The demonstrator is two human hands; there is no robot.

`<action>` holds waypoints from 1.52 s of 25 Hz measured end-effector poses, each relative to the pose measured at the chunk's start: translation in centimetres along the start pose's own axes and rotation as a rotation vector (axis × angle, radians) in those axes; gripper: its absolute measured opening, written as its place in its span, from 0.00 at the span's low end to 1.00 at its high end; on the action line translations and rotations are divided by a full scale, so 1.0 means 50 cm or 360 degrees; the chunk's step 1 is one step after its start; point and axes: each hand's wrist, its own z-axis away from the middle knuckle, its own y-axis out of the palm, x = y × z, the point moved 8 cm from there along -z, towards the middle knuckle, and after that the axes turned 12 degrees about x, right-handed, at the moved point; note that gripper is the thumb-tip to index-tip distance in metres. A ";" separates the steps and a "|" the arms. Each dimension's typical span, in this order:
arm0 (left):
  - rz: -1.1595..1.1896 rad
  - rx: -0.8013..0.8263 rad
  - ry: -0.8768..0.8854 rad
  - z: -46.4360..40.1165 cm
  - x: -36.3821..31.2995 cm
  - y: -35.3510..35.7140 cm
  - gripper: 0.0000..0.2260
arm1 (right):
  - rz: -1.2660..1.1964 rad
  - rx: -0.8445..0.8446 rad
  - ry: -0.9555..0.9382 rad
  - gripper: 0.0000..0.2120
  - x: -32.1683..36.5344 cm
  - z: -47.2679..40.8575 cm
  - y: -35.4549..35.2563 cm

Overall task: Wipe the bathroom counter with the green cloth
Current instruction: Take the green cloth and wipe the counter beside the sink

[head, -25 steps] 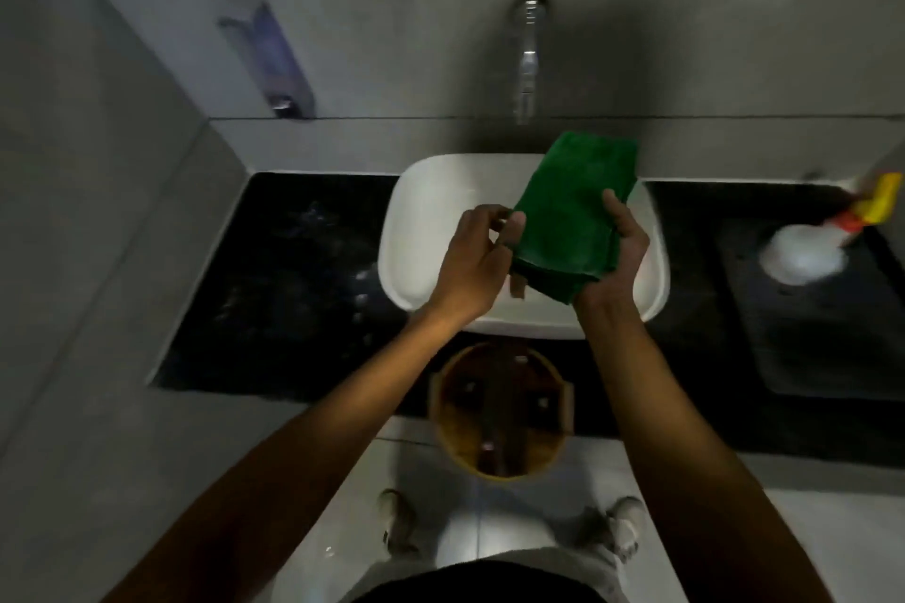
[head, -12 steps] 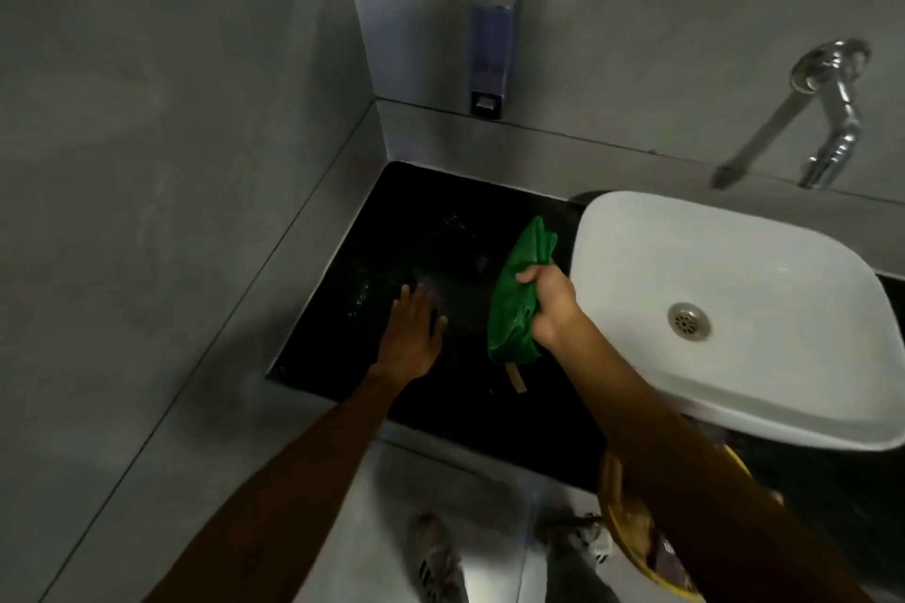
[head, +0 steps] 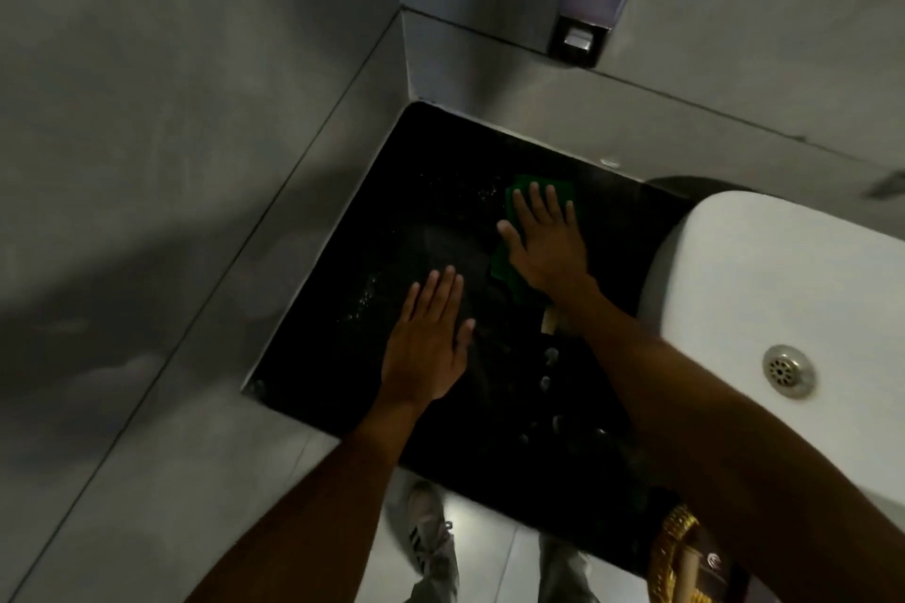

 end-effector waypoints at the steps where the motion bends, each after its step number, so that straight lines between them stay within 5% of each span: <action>1: 0.0009 -0.0005 0.0000 -0.001 -0.001 -0.001 0.29 | 0.0078 -0.0126 -0.0088 0.31 0.000 -0.008 -0.011; 4: 0.0018 -0.0046 -0.0010 -0.011 0.004 0.010 0.29 | 0.0210 -0.0348 0.0071 0.31 0.024 -0.082 -0.025; 6: -0.0003 -0.0051 -0.0018 -0.004 0.005 0.017 0.29 | 0.0217 -0.0260 0.0107 0.35 0.090 -0.163 -0.053; 12: 0.0083 -0.0051 -0.0069 0.020 0.020 0.045 0.28 | 0.0617 0.0034 -0.0735 0.33 0.359 -0.201 0.019; 16: 0.0011 -0.0018 0.0124 0.049 -0.042 0.037 0.28 | 0.0594 -0.0081 -0.0798 0.29 0.223 -0.092 -0.003; 28: -0.0127 -0.0121 0.0010 -0.004 0.002 0.017 0.29 | -0.0277 -0.0554 0.0823 0.32 -0.040 0.146 0.048; 33: -0.0094 -0.0080 0.0055 0.005 -0.002 0.007 0.29 | -0.0252 -0.0519 0.0882 0.33 -0.048 0.292 0.135; 38: -0.0128 -0.0110 0.0054 0.002 -0.002 0.005 0.29 | 0.0108 -0.0418 0.0346 0.33 -0.090 0.406 0.185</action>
